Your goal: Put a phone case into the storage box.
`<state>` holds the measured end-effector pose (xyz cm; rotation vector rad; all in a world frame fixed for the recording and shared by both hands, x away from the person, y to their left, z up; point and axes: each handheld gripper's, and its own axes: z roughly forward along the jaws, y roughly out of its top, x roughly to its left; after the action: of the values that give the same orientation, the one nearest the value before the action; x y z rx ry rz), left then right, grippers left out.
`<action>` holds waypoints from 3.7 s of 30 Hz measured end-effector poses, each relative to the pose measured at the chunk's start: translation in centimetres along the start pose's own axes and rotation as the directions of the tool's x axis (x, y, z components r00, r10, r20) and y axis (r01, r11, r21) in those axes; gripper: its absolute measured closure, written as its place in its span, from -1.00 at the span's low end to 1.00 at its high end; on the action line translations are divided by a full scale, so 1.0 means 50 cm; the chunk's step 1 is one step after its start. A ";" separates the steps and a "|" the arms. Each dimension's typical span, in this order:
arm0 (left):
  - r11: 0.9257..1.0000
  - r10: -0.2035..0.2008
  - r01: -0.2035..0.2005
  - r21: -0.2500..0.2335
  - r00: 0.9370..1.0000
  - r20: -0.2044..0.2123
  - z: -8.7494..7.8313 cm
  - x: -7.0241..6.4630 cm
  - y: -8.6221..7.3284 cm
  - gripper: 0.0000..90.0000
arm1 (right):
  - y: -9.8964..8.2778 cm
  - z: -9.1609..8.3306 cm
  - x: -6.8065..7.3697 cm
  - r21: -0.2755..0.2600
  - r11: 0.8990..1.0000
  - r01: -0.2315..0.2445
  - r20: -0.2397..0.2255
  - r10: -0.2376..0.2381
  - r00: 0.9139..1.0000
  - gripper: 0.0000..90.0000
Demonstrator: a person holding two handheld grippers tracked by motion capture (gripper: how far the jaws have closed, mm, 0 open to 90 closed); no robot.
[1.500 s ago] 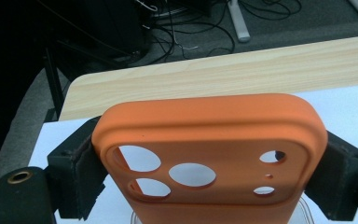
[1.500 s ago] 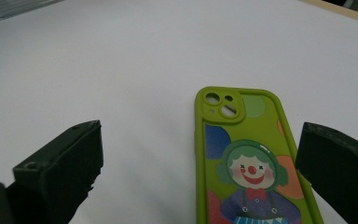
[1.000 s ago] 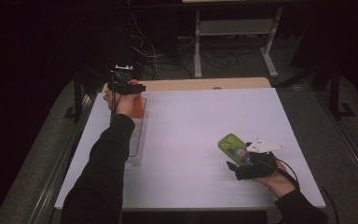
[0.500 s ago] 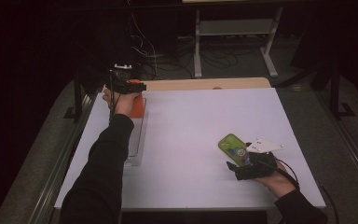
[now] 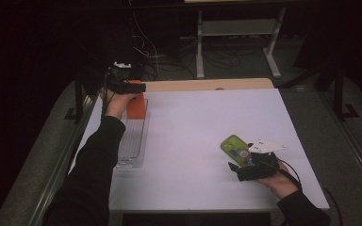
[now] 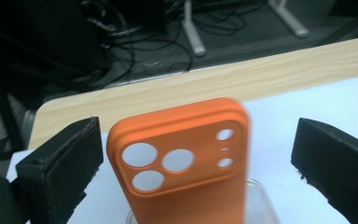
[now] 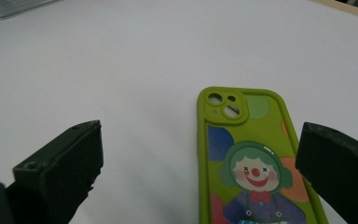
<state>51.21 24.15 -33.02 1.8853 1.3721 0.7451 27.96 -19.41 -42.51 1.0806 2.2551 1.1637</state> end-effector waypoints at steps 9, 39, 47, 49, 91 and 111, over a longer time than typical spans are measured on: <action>0.997 0.079 -0.078 -0.010 0.984 0.157 -0.064 -0.034 0.006 -0.96 | 0.006 0.009 -0.001 0.005 1.000 -0.006 -0.008 0.006 1.000 -1.00; 0.971 0.237 -0.225 -0.087 0.834 0.498 -0.164 -0.215 -0.094 -0.96 | 0.008 0.009 0.004 0.010 1.000 0.002 -0.011 -0.002 1.000 -1.00; 0.967 0.251 -0.238 -0.094 0.806 0.536 -0.178 -0.248 -0.149 -0.96 | 0.009 0.007 0.003 0.002 1.000 0.008 -0.019 -0.008 1.000 -1.00; 0.958 0.278 -0.268 -0.099 0.801 0.530 -0.182 -0.261 -0.167 -0.96 | 0.010 0.005 0.004 0.006 1.000 0.005 -0.020 -0.005 1.000 -1.00; 0.952 0.284 -0.291 -0.095 0.724 0.629 -0.156 -0.294 -0.296 -0.96 | 0.079 0.001 -0.057 0.149 0.989 -0.018 -0.016 0.021 1.000 -1.00; 0.953 0.282 -0.286 -0.098 0.721 0.633 -0.163 -0.288 -0.294 -0.96 | 0.084 0.013 -0.100 0.270 0.961 -0.064 0.006 0.065 0.998 -0.99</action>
<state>32.53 15.04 -40.57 2.1064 0.6517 0.1710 33.46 -21.44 -39.52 1.2618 2.4495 0.8973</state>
